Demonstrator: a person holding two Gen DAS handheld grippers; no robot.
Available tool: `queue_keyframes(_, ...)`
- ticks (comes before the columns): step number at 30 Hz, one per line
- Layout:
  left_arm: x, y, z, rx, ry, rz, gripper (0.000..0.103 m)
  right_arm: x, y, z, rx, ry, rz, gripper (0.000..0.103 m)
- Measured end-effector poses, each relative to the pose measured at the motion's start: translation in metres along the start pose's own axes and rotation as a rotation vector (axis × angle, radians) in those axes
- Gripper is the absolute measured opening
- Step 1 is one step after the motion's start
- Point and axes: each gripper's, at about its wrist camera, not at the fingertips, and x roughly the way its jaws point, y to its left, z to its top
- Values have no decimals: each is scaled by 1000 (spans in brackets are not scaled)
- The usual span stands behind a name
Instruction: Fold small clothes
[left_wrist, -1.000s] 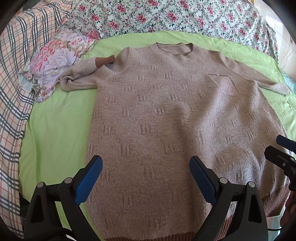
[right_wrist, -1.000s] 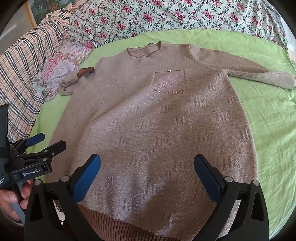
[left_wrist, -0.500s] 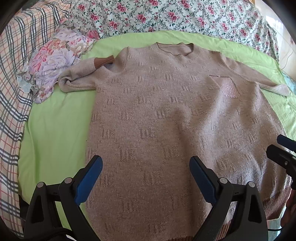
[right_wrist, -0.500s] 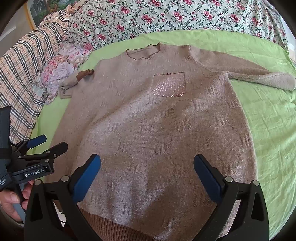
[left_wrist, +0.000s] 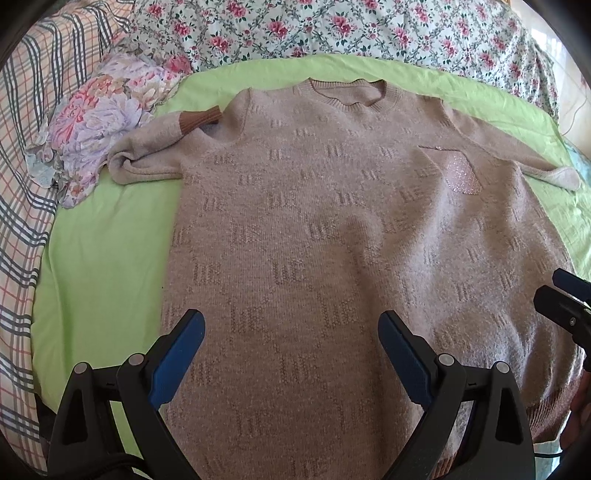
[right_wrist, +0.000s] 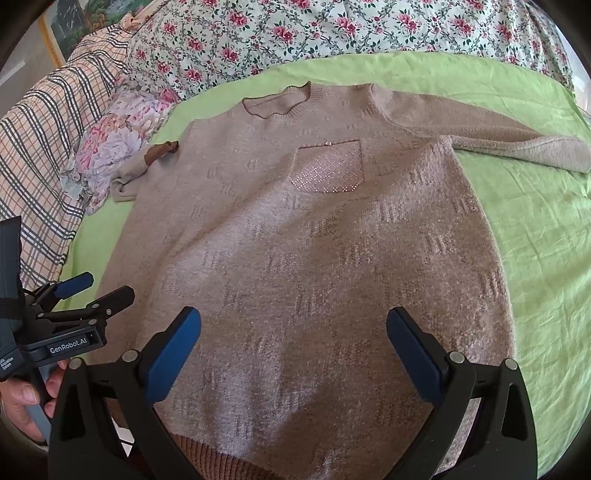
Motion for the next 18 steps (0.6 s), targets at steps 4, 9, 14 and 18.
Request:
queue_keyframes(4, 2, -1, 8, 6, -6, 5, 95, -3, -13, 7, 24, 3, -18, 101)
queue_keyframes(9, 3, -2, 18, -1, -10, 2, 95, -8, -33, 20, 60, -1, -47, 100)
queue_keyframes(14, 8, -2, 23, -8, -5, -2, 95, -16, -56, 30, 102, -34, -44, 100)
queue_keyframes(18, 14, -2, 25, -10, 8, -4, 95, -29, -91, 42, 161, -75, -77, 100)
